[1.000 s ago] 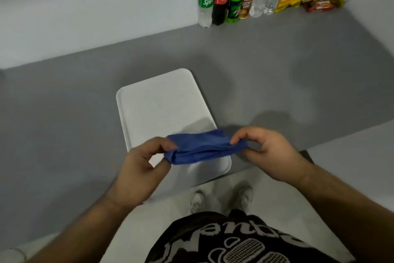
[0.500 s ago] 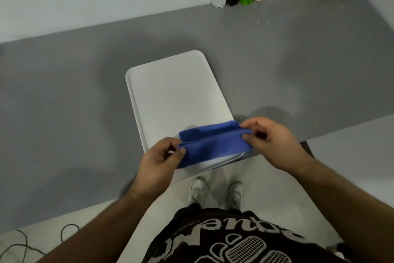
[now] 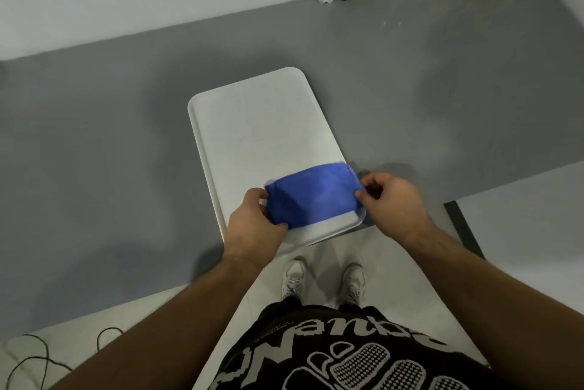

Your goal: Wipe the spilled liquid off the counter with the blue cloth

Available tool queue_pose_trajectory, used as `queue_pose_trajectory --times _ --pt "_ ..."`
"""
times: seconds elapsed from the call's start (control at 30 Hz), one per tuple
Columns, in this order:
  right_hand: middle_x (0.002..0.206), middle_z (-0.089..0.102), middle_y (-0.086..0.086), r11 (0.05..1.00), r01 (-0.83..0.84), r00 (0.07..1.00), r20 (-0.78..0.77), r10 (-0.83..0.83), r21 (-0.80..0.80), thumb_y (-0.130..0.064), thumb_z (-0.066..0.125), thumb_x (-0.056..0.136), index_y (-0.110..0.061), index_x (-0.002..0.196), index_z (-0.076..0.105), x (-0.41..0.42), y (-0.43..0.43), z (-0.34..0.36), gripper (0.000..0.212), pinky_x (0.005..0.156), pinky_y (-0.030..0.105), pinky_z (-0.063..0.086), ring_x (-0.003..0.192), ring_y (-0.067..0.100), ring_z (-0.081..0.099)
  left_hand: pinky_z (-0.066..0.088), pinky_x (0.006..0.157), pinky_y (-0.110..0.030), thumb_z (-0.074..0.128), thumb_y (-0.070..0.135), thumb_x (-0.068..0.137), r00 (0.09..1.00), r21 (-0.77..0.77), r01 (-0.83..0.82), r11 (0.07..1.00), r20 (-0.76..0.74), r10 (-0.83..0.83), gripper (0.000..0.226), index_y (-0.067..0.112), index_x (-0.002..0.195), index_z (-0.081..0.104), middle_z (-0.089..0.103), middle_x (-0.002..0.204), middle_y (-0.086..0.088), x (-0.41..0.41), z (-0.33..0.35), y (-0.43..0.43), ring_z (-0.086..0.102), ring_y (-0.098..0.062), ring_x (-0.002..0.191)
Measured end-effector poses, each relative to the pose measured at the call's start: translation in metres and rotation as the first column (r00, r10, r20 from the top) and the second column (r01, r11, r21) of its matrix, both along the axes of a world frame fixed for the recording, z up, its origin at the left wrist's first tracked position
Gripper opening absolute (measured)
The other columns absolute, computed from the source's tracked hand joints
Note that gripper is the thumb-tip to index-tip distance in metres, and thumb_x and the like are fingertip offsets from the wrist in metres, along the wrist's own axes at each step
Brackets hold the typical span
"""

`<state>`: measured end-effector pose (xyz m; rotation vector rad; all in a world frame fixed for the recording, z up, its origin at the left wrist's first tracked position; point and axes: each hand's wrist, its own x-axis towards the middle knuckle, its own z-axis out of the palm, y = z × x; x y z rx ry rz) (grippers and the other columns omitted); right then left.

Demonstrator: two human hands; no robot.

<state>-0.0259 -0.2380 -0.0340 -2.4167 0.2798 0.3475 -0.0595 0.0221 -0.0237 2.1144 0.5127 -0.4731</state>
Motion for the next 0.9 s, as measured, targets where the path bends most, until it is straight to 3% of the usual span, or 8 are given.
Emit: queue_pose_trajectory --times 0.13,0.2,0.3,0.43,0.6,0.73,0.83,0.9 --pt "0.081 0.069 -0.018 0.999 0.018 0.999 0.036 -0.019 0.036 -0.022 0.071 0.096 -0.031 0.095 0.071 -0.003 0.003 0.014 0.009 0.063 0.009 0.041 0.074 -0.001 0.064 0.055 0.060 -0.020 0.081 0.011 0.077 0.996 -0.135 -0.090 0.987 0.008 0.092 0.052 0.040 0.110 0.053 0.071 0.091 0.009 -0.006 0.005 0.003 0.072 -0.007 0.076" --pt "0.084 0.069 -0.018 1.000 -0.001 1.000 0.010 0.001 0.024 -0.022 0.070 0.097 -0.031 0.099 0.072 -0.010 -0.001 0.019 0.009 0.065 0.009 0.042 0.076 0.000 0.064 0.057 0.057 -0.020 0.079 0.012 0.078 0.999 -0.125 -0.035 0.992 0.029 0.039 0.046 0.043 0.101 0.053 0.071 0.089 0.009 -0.016 0.009 0.008 0.071 -0.004 0.073" --pt "0.092 0.068 -0.014 0.999 0.016 0.999 -0.036 -0.017 -0.031 -0.020 0.067 0.098 -0.030 0.107 0.069 -0.026 -0.005 0.018 0.014 0.075 0.018 0.050 0.081 0.003 0.065 0.061 0.075 -0.034 0.077 0.017 0.081 0.980 0.073 0.168 0.983 0.099 -0.175 0.033 0.036 0.102 0.062 0.067 0.095 0.011 -0.030 0.008 0.010 0.067 -0.012 0.077" --pt "0.099 0.061 -0.009 0.980 -0.136 0.970 0.181 0.162 -0.146 -0.022 0.068 0.097 -0.028 0.106 0.069 -0.037 0.003 0.017 0.011 0.076 0.022 0.046 0.086 0.011 0.058 0.056 0.086 -0.032 0.076 0.022 0.085 0.820 0.363 0.322 0.874 0.354 -0.449 0.025 0.023 0.109 0.074 0.065 0.115 0.005 -0.032 0.008 0.003 0.061 -0.015 0.103" --pt "0.105 0.067 -0.004 0.874 -0.388 0.897 0.098 0.430 -0.292 -0.028 0.060 0.100 -0.027 0.106 0.075 -0.045 0.017 0.010 0.015 0.088 0.025 0.045 0.097 0.014 0.056 0.054 0.089 -0.032 0.058 0.032 0.096 0.692 0.493 0.521 0.697 0.234 -0.683 0.021 0.028 0.106 0.077 0.072 0.103 0.010 -0.028 0.001 -0.007 0.065 -0.013 0.094" --pt "0.108 0.064 -0.012 0.907 -0.357 0.924 0.057 0.378 -0.222 -0.042 0.060 0.101 -0.034 0.111 0.071 -0.048 0.013 0.016 0.017 0.086 0.021 0.039 0.096 0.005 0.051 0.055 0.086 -0.031 0.056 0.034 0.098 0.684 0.507 0.550 0.664 0.183 -0.706 0.022 0.029 0.099 0.076 0.072 0.096 0.012 -0.023 0.002 -0.005 0.065 -0.010 0.085" --pt "0.105 0.070 -0.013 0.953 -0.275 0.958 0.050 0.283 -0.126 -0.040 0.066 0.097 -0.034 0.106 0.073 -0.052 -0.008 0.032 0.013 0.077 0.013 0.036 0.091 0.005 0.061 0.054 0.076 -0.033 0.053 0.035 0.096 0.683 0.553 0.537 0.637 0.158 -0.713 0.024 0.026 0.085 0.072 0.070 0.084 0.010 -0.012 0.009 -0.012 0.062 -0.011 0.076" --pt "0.102 0.074 -0.011 0.975 -0.198 0.975 0.077 0.206 -0.105 -0.039 0.065 0.097 -0.033 0.104 0.074 -0.056 -0.028 0.042 0.013 0.071 0.012 0.040 0.088 0.006 0.065 0.051 0.077 -0.032 0.051 0.039 0.095 0.672 0.557 0.537 0.633 0.171 -0.720 0.024 0.025 0.089 0.071 0.072 0.089 0.008 -0.001 0.021 -0.021 0.065 -0.015 0.083"
